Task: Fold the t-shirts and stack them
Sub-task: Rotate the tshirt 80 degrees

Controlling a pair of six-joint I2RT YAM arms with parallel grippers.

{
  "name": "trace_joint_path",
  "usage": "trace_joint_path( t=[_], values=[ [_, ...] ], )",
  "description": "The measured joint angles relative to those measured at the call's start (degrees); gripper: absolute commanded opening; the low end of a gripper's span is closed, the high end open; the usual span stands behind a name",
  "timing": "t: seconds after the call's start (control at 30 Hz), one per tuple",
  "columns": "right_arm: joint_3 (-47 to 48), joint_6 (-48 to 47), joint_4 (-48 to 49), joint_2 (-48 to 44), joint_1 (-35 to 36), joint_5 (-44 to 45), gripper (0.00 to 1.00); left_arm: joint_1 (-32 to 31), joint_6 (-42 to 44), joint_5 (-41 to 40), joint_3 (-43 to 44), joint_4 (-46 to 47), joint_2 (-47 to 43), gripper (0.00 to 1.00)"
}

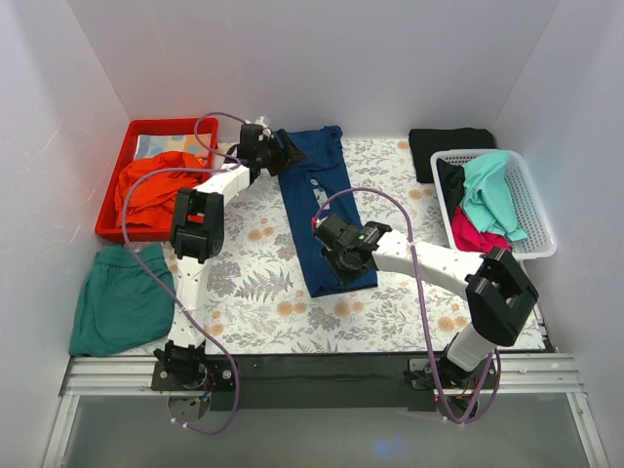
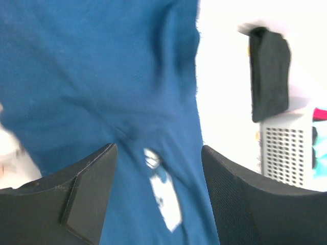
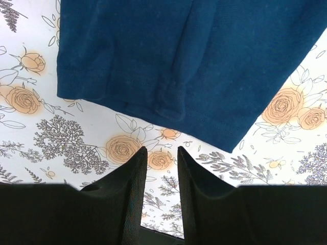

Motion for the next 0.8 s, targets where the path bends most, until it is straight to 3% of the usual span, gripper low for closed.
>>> trace_joint_path(
  t=[0.23, 0.47, 0.67, 0.8],
  values=[
    [0.0, 1.3, 0.3, 0.0, -1.5, 1.0, 0.38, -1.7, 4.2, -4.3, -6.1, -12.3, -17.2, 0.66],
    [-2.8, 4.9, 1.1, -1.1, -9.4, 1.6, 0.38, -9.4, 3.1, -9.2, -28.7, -20.8, -37.8, 0.64],
    [-4.1, 6.1, 2.4, -2.4, -13.6, 0.1, 0.41, -11.1, -0.2, -12.0, -45.5, -25.7, -46.2, 0.62],
    [-6.5, 6.2, 5.2, -4.5, -15.9, -3.1, 0.54, -11.3, -2.8, -11.9, -52.9, -26.7, -51.0, 0.61]
  ],
)
